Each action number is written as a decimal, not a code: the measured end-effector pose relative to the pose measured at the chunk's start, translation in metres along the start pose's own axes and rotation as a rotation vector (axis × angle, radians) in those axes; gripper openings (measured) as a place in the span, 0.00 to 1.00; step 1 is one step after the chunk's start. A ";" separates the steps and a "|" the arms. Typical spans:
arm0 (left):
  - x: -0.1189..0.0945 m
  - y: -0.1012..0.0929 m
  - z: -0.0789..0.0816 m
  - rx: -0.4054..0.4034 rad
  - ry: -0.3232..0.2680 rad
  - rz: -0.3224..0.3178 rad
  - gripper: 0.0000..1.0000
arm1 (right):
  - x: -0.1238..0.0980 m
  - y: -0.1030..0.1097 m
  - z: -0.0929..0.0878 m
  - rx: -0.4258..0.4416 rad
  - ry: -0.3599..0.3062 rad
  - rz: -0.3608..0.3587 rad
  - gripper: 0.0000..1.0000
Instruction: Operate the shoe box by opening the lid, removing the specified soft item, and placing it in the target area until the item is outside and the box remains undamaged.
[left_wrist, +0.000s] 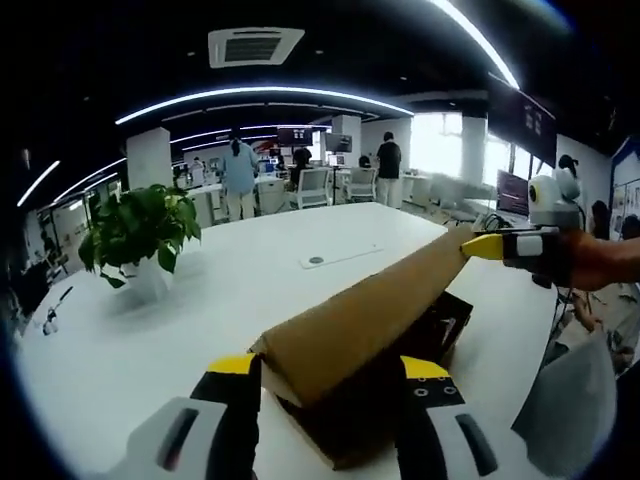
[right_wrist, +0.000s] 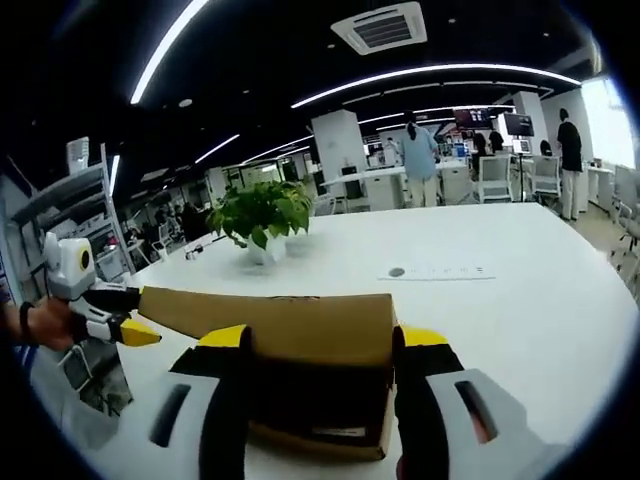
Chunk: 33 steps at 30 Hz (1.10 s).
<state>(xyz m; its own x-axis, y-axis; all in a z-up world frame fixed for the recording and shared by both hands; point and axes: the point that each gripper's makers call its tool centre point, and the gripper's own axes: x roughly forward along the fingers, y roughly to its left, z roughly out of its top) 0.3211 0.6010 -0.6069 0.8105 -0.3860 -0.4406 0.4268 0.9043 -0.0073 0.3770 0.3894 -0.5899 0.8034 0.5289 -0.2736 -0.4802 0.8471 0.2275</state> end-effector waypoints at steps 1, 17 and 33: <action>0.000 0.003 0.002 -0.002 -0.005 0.009 0.50 | 0.001 0.000 0.002 -0.001 -0.003 -0.001 0.54; 0.011 0.045 0.027 0.010 -0.056 0.199 0.19 | 0.026 -0.005 0.042 -0.014 -0.050 -0.005 0.52; 0.017 0.066 0.036 -0.017 -0.062 0.266 0.07 | 0.039 -0.008 0.055 -0.008 -0.061 0.004 0.51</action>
<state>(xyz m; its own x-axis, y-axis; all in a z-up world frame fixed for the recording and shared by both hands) 0.3776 0.6470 -0.5828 0.9166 -0.1443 -0.3728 0.1892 0.9781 0.0865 0.4317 0.4002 -0.5512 0.8212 0.5286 -0.2149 -0.4864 0.8454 0.2207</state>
